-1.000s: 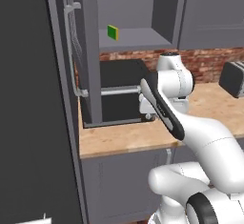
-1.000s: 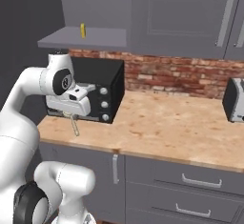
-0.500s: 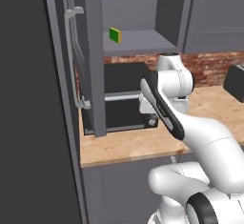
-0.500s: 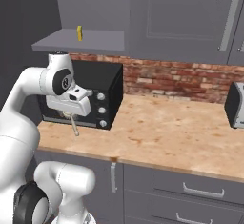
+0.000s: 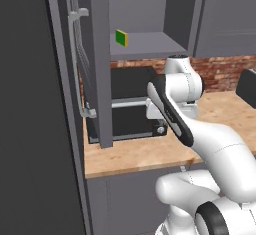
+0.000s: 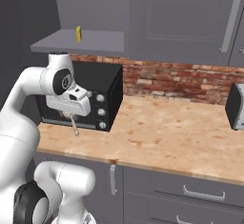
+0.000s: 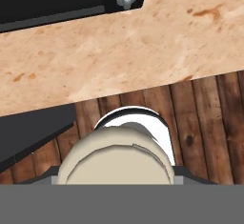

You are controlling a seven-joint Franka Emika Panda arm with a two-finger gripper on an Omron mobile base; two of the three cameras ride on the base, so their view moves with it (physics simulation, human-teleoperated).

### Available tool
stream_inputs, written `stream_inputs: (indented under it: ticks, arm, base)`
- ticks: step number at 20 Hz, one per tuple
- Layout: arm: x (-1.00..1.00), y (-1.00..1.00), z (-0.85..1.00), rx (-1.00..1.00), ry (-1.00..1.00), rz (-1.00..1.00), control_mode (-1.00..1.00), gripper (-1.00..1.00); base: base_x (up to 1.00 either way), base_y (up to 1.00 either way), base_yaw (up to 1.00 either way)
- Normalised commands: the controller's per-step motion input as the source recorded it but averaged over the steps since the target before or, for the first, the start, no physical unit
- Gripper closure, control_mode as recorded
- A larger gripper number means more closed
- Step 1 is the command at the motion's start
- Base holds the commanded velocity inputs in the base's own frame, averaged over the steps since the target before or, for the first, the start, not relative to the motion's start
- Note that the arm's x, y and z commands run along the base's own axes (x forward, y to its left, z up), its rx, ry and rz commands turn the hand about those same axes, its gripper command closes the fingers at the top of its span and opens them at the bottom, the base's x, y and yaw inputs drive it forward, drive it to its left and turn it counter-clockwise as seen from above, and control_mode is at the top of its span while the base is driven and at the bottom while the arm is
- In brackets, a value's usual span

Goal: Pick up the sponge and dish brush from the sink, and place them back in the cabinet, and close the cabinet door.

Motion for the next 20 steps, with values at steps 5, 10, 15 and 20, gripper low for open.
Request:
stream_inputs:
  ticks: [5, 10, 15, 20]
  arm:
    - [0.00, 0.00, 0.00, 0.00, 0.00, 0.00, 1.00, 1.00]
    - [0.00, 0.00, 0.00, 0.00, 0.00, 0.00, 1.00, 1.00]
    - [0.00, 0.00, 0.00, 0.00, 0.00, 0.00, 1.00, 1.00]
    - [0.00, 0.00, 0.00, 0.00, 0.00, 0.00, 1.00, 1.00]
  base:
    - [0.00, 0.00, 0.00]
    - [0.00, 0.00, 0.00]
    - [0.00, 0.00, 0.00]
    - [0.00, 0.00, 0.00]
